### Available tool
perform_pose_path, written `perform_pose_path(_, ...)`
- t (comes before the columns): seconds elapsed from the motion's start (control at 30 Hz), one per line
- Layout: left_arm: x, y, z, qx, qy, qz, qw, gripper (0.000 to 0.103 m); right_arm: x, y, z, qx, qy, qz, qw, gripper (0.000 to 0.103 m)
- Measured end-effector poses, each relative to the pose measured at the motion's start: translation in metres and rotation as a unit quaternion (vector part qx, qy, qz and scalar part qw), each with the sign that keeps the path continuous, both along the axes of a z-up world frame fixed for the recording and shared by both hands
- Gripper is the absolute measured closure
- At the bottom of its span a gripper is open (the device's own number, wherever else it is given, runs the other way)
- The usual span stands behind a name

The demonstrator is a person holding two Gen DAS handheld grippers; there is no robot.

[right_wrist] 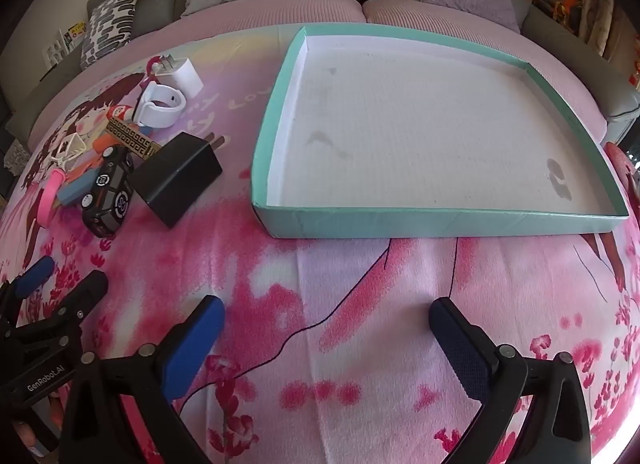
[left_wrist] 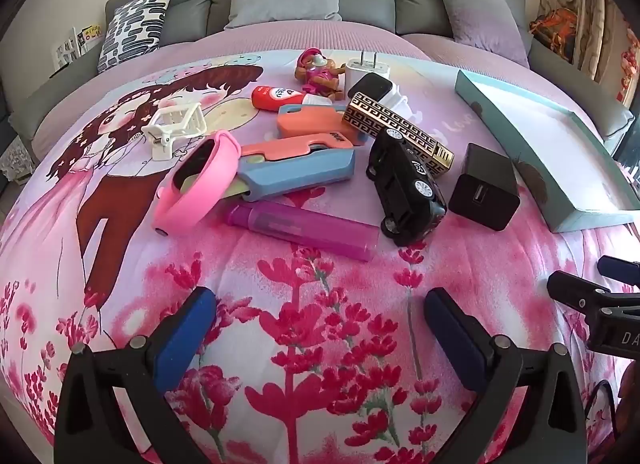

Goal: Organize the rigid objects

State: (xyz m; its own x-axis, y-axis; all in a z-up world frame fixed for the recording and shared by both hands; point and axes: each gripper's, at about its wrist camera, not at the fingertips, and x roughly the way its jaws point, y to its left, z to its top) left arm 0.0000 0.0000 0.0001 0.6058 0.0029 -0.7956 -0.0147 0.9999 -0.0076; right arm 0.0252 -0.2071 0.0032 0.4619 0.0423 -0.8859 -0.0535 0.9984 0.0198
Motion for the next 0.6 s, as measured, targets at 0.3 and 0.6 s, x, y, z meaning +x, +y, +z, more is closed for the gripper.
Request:
perform_pose_path(0.3, 0.0, -0.0003, 0.0002, 0.0, -0.005, 0.0, 1.0, 0.0, 0.0006, 0.001, 0.0003, 0.001, -0.001, 0.0, 1.0, 0.0)
perform_pose_path(0.6, -0.0003, 0.0003, 0.0018, 0.002, -0.005, 0.0, 1.0, 0.0, -0.0001, -0.0001, 0.0001, 0.002, -0.003, 0.0, 1.0, 0.0)
